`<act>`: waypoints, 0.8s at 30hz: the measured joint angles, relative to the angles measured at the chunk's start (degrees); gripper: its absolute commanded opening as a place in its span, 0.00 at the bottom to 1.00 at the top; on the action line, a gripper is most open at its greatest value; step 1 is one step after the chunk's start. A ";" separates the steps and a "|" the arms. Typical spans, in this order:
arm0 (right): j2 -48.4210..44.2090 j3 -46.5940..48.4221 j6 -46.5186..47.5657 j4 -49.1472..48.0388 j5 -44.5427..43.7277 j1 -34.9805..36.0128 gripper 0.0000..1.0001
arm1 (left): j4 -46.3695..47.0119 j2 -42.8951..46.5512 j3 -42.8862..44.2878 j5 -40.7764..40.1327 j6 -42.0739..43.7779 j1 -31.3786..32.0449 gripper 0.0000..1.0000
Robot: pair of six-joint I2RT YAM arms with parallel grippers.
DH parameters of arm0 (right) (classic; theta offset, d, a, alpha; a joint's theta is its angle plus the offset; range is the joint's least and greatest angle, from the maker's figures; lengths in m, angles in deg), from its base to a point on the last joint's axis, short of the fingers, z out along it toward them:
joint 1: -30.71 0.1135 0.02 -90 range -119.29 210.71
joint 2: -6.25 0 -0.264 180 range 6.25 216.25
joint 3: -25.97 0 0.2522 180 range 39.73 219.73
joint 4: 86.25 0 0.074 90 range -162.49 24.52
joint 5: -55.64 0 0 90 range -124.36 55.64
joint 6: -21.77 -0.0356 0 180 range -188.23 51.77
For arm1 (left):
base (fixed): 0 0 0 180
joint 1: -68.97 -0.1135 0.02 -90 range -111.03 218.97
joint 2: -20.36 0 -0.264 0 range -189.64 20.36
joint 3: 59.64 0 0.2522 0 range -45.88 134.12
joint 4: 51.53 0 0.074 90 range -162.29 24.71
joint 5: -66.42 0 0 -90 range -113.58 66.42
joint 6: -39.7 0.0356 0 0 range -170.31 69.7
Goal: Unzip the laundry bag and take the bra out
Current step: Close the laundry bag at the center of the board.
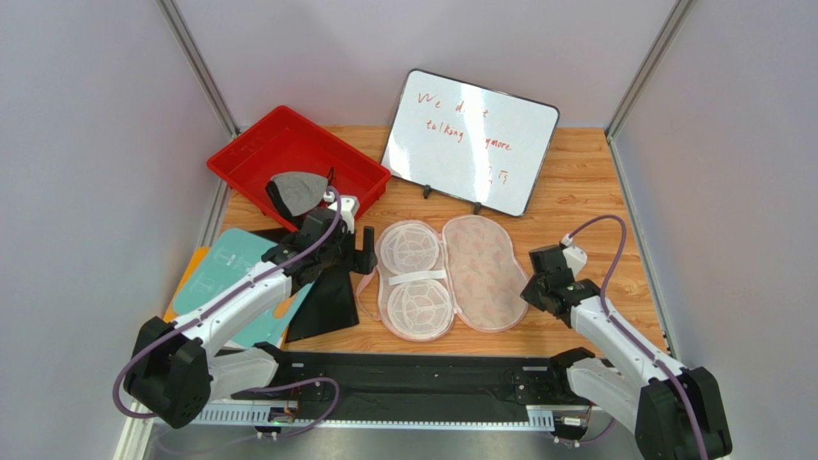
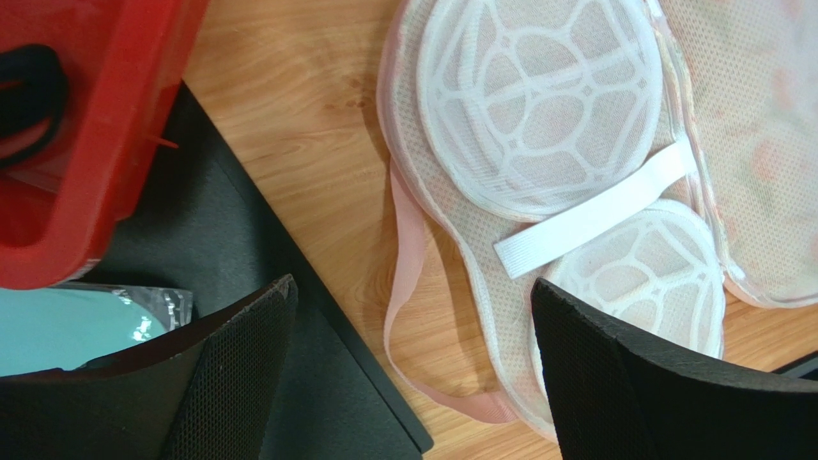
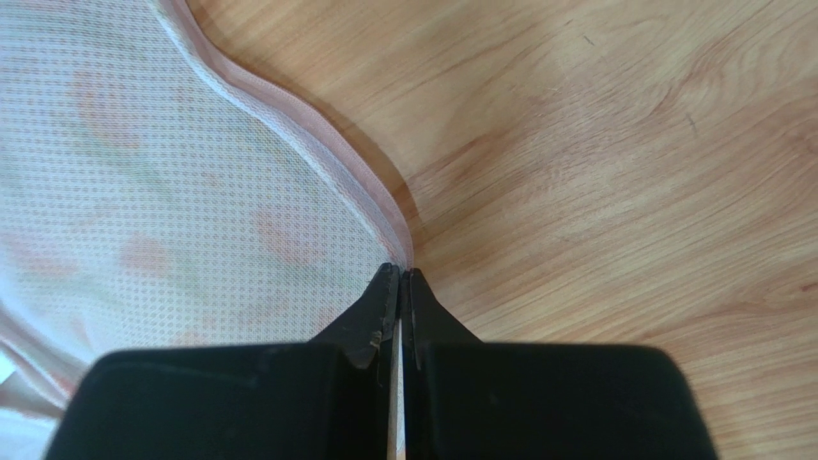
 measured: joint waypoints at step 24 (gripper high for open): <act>-11.06 13.22 7.67 1.40 -0.72 17.33 0.00 | 10.62 -15.19 -2.64 4.63 -6.43 6.84 0.95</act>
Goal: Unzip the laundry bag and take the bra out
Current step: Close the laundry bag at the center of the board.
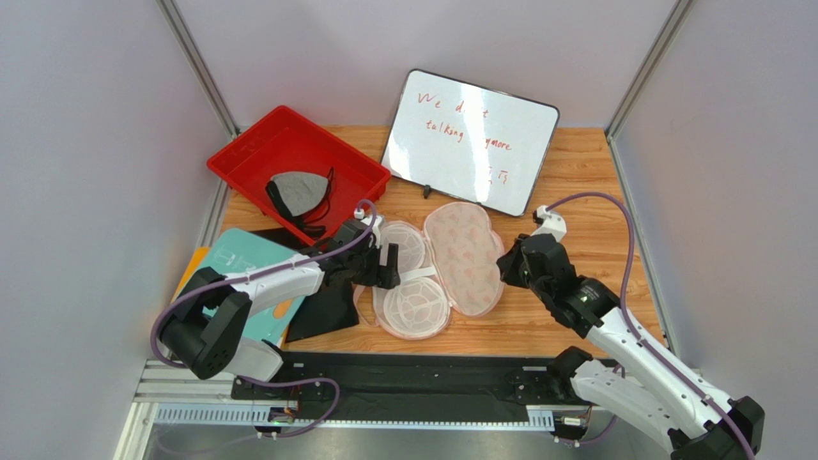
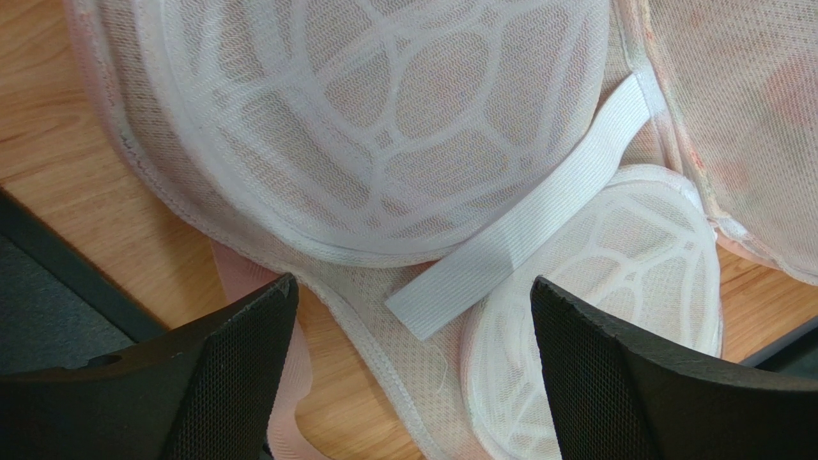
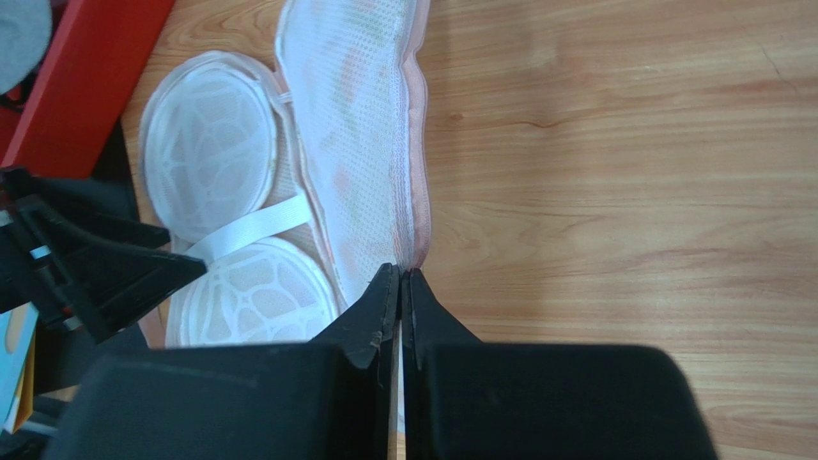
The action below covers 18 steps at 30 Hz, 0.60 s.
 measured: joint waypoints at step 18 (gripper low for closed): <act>-1.07 2.91 5.70 -1.22 -2.51 10.43 0.00 | 10.95 -8.66 4.98 3.48 -5.51 6.95 0.96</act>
